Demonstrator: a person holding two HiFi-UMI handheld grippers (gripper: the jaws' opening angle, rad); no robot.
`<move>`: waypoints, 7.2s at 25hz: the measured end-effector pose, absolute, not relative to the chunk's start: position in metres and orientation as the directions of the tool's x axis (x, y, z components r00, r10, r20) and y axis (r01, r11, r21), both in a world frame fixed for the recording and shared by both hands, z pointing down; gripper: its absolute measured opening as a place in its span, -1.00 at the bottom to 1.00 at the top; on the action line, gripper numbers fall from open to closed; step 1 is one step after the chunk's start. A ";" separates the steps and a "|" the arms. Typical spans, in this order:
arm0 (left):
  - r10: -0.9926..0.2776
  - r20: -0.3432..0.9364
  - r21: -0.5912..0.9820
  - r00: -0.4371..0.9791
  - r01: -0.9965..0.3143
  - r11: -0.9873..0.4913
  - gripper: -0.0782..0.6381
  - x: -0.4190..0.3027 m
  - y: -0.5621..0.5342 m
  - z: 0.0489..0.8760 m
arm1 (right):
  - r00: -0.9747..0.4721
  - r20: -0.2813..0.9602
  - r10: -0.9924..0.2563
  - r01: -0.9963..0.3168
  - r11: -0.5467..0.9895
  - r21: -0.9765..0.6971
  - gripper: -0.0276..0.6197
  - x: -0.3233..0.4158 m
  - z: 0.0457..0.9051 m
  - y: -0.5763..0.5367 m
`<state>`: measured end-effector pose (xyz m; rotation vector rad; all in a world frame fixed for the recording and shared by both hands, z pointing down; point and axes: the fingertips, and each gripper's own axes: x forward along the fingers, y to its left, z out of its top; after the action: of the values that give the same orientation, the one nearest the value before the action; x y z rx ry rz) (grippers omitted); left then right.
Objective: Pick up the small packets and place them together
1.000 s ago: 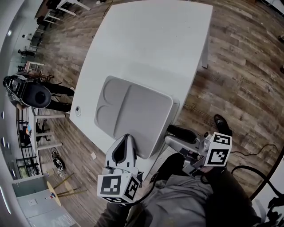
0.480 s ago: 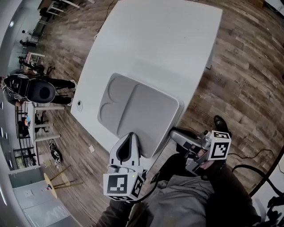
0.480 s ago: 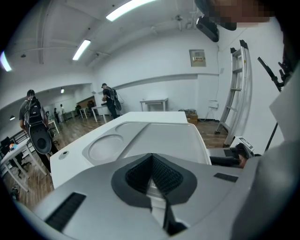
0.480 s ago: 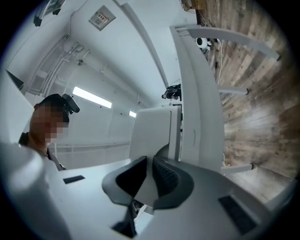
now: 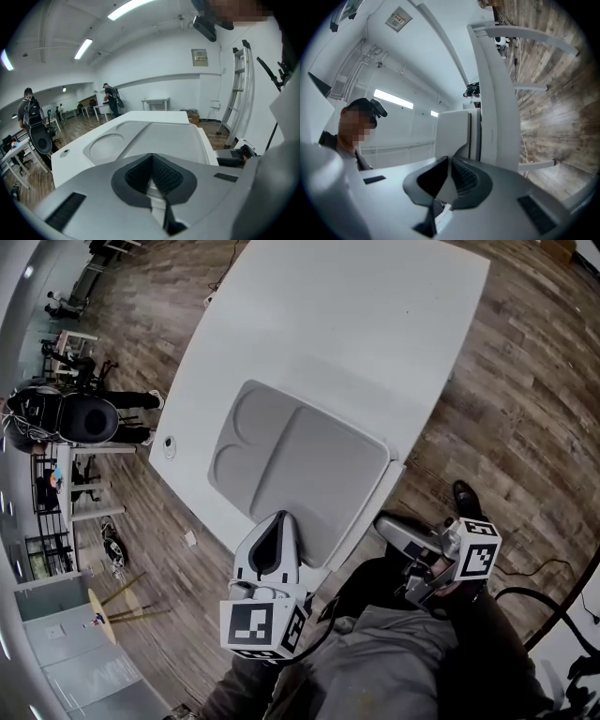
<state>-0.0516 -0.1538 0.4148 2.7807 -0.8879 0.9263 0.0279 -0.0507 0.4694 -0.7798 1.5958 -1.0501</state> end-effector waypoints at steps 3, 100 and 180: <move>-0.506 0.576 -0.105 0.642 -0.555 -0.825 -0.78 -0.050 -0.153 0.415 | -0.269 -0.406 -0.873 0.026 0.415 -0.910 -0.82 0.031 0.468 -0.036; -0.530 0.597 -0.173 0.602 -0.549 -0.818 -0.78 -0.043 -0.162 0.415 | -0.210 -0.084 -0.974 -0.073 0.101 -0.992 -0.06 0.065 0.464 0.020; -0.610 0.495 -0.354 0.619 -0.497 -0.792 -0.78 -0.038 -0.148 0.418 | -0.023 0.106 -0.994 -0.340 -0.093 -0.936 0.00 0.097 0.476 0.126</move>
<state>-0.0382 -0.1481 0.4183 2.9878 -1.0319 1.0290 0.0969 0.1259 0.4764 -1.5203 1.4426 -1.1323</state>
